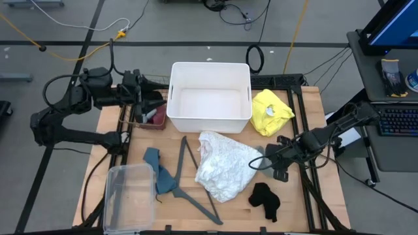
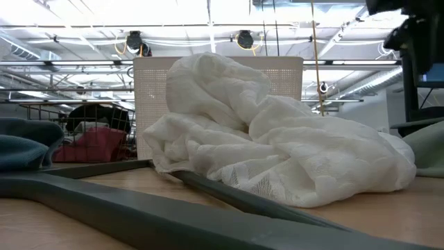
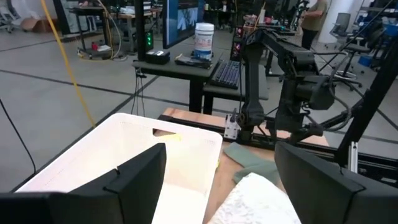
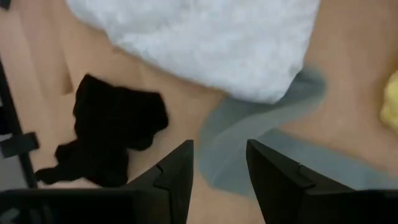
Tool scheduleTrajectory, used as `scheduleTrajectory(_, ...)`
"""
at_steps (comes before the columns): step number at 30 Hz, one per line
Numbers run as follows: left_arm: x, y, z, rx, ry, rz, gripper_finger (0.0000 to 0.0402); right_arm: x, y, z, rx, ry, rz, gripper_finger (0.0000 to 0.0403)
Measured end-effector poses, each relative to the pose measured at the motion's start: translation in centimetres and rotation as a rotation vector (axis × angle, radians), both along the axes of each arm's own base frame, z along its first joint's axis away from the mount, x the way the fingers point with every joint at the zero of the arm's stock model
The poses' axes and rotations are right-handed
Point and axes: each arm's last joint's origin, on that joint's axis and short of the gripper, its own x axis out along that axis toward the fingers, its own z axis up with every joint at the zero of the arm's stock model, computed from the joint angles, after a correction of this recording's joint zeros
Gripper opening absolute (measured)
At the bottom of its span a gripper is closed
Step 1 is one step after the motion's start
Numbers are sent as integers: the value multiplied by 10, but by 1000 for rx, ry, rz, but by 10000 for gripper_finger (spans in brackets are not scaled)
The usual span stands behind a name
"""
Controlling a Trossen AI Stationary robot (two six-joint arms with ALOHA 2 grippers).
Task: Pick & Place Cloths
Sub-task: Put the gray sock into the transparent bin
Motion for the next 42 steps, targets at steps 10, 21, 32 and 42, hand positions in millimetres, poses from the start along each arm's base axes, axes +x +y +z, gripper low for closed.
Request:
scheduleTrajectory(10, 0, 0, 0, 0, 1, 1, 299, -4, -1, -15, 25, 64, -34, 188)
scheduleTrajectory(21, 0, 0, 0, -4, 1, 2, 299, -9, -3, -52, 45, 123, -39, 242)
scheduleTrajectory(32, 0, 0, 0, -9, 0, 2, 299, -13, -9, -83, 42, 124, -58, 239)
scheduleTrajectory(42, 1, 0, 0, -12, 2, 3, 299, -16, -10, -106, 89, 114, -83, 238)
